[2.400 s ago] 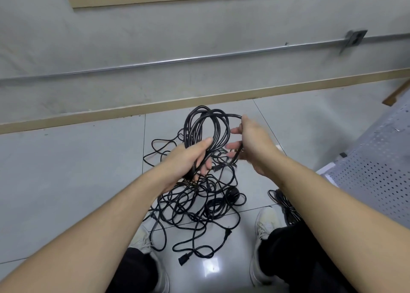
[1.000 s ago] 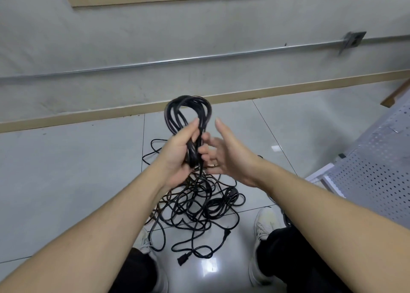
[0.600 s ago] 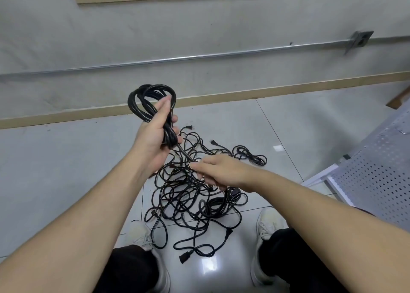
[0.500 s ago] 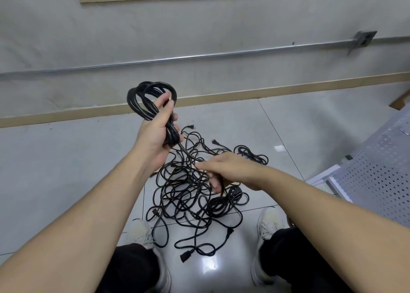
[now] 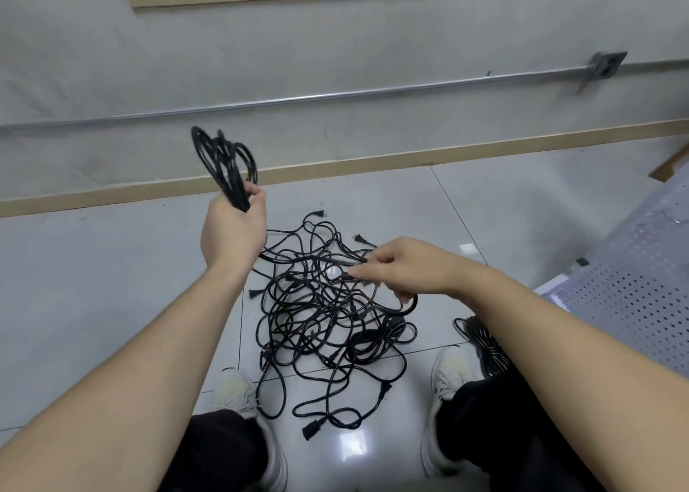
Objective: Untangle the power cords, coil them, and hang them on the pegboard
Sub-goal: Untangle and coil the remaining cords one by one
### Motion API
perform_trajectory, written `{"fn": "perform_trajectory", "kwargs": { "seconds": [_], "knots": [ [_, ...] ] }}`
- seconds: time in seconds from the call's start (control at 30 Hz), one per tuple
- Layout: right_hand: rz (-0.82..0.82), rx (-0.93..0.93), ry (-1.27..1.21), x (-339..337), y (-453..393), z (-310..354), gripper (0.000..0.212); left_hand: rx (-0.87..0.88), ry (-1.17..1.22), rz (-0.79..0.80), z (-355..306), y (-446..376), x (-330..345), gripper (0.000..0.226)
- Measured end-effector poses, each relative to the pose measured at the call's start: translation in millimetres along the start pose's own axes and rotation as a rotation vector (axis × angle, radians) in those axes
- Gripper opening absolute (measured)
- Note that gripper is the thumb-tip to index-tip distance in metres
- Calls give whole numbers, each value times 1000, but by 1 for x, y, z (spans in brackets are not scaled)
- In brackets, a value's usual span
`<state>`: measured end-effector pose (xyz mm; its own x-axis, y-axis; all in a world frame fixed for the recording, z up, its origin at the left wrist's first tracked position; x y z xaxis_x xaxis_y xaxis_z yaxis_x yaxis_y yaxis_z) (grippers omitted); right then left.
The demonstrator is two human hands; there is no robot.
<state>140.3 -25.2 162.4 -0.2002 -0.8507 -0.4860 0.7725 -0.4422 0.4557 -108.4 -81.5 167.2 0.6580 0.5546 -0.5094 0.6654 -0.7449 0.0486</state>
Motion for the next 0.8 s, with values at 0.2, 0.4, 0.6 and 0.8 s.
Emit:
{"fn": "perform_trajectory", "kwargs": {
  "seconds": [0.2,0.4,0.6,0.8],
  "knots": [
    [-192,-263,-514,-21,20,2,18,-7,131,469,-12,21,42,31],
    [-312,-228,-511,-25,16,2,14,-53,152,785,-33,64,72,80],
    [-527,-151,-286,-27,9,1,34,91,62,969,-29,75,78,55],
    [-345,-130,-785,-23,3,-5,35,-59,192,733,-24,71,77,13]
  ]
}}
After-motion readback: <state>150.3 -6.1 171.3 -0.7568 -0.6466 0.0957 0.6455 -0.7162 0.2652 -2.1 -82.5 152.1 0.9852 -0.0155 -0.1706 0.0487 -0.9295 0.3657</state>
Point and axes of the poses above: each hand's wrist, its own y-axis away from the middle knuckle, its own x-axis out of the palm, z = x × y, the point moved 4 cm from there along -y, towards the middle knuckle, and after that the axes turned 14 degrees about z, right-handed, at the moved point
